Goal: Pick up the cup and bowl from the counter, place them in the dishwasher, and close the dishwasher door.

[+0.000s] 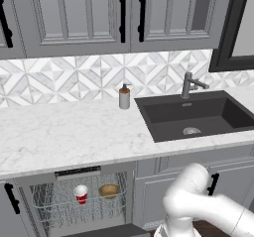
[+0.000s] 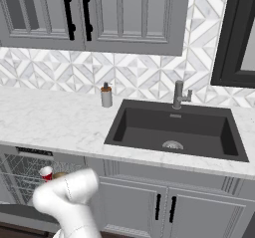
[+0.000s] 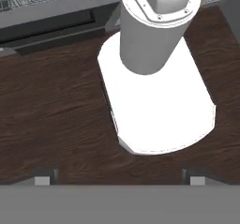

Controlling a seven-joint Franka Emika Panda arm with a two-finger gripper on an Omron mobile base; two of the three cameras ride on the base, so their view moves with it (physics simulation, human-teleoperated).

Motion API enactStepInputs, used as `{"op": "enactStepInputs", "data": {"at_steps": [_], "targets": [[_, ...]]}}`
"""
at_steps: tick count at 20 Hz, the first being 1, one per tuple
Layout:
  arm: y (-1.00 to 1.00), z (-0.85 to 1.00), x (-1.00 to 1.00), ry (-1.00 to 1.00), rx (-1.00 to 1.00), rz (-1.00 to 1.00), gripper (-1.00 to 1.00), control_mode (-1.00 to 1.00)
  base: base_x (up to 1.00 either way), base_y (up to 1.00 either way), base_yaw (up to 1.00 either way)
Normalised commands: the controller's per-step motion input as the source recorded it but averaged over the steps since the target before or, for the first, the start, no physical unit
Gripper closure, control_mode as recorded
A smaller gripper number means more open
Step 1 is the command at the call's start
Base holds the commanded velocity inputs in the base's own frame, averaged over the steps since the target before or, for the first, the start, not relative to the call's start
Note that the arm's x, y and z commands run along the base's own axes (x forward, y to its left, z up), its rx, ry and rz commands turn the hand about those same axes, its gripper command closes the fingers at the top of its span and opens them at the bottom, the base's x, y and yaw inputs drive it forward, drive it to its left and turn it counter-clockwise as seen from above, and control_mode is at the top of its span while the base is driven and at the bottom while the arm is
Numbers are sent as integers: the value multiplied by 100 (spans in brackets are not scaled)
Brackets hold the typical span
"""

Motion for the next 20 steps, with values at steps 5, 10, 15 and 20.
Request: {"op": "enactStepInputs", "data": {"at_steps": [5, 10, 15, 20], "targets": [[-2, -61, -19, -29, 0, -4, -100, -100, 0, 0, 0], [1, -67, 4, -36, 0, -1, -100, -100, 0, 0, 0], [24, -85, 32, -37, 0, 0, -100, -100, 0, 0, 0], [46, -95, 41, -35, 0, -7, -100, -100, 0, 0, 0]]}}
